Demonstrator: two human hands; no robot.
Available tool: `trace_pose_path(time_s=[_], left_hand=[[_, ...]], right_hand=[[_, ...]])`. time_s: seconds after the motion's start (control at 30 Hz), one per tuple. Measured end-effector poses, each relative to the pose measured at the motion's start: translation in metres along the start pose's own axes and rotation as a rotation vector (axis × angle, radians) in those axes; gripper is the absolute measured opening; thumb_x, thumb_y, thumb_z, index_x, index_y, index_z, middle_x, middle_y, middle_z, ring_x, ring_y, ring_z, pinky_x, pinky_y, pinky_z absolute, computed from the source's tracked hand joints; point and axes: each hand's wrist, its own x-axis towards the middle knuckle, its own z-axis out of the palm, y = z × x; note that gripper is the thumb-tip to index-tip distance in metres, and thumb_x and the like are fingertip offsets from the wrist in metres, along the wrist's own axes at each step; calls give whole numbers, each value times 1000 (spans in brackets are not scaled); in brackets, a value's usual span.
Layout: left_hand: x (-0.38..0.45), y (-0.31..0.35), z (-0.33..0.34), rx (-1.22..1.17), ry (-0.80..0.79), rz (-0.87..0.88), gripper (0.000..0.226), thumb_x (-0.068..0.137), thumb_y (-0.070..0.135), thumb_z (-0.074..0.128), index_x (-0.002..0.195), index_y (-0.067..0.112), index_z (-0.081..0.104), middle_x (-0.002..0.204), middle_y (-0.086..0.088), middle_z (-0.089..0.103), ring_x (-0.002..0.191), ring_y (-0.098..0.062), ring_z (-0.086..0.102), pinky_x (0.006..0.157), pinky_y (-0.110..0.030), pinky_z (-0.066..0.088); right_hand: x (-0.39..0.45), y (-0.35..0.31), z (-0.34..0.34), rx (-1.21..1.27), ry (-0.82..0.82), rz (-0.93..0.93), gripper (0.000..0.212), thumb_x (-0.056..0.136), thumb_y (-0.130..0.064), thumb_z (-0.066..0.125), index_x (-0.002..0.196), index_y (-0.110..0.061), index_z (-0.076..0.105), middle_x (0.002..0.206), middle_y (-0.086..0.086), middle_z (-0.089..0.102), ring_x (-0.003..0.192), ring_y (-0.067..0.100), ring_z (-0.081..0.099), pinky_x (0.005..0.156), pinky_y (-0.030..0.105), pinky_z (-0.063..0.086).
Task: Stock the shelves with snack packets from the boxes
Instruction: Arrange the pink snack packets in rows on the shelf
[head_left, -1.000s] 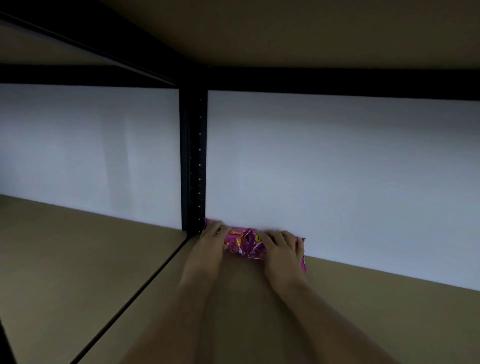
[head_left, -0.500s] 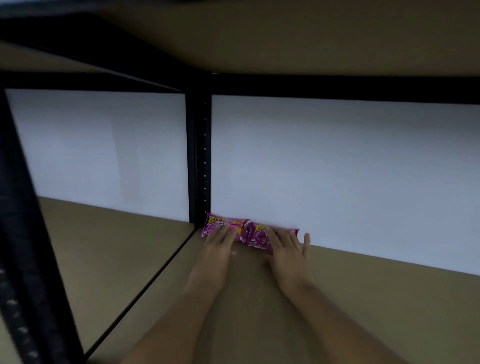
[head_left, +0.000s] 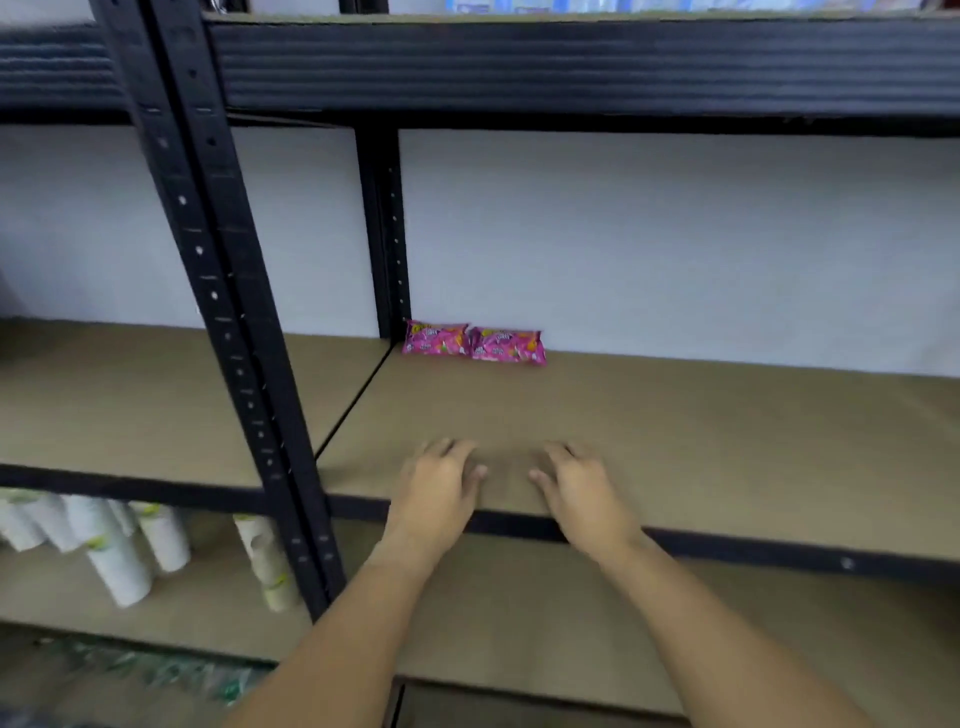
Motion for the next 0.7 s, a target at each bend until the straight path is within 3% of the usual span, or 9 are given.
trace_pose_path(time_s=[0.13,0.27,0.47,0.53,0.6,0.7], left_hand=[[-64,17,-12,8,96,69,16,96,26,62,108,20,70,101,6,66,96,-19,55,84,-38,47],[-124,10,19,-5,34,85,17,94,25,63,110,21,68,103,5,64,96,-21,54,81,-37,47],[-222,-35,124,-2,-192,-40,17,88,19,71,105,18,70,98,1,68,92,-28,61,77,-41,52],[-258,-56,167,4,-303,-121,21,91,22,67,111,19,68,103,1,67,97,-27,60,80,-41,53],[-292,-77,210,48,-410,-205,27,93,25,63,119,21,65,111,0,65,105,-26,58,84,-43,53],[-339,-110,285,55,-481,-311,27,88,18,68,115,17,69,110,-5,69,104,-31,61,88,-45,53]], right_hand=[[-71,-9,-21,-92,136,-41,22,95,-27,62,110,-13,70,103,7,63,95,30,58,82,42,48],[-136,-7,-7,-50,210,-88,14,92,-19,67,104,-12,71,96,3,59,88,24,53,76,38,46],[-223,37,95,-56,-121,-17,12,88,-17,72,98,-10,71,93,4,64,86,25,62,78,42,56],[-253,61,140,-36,-245,55,17,88,-20,72,101,-9,71,96,5,66,90,26,63,79,40,56],[-280,87,186,-30,-369,124,20,92,-25,65,108,-13,69,102,5,64,98,27,61,82,44,55],[-315,129,265,-31,-564,218,27,99,-34,52,119,-19,62,117,1,59,113,22,54,95,45,47]])
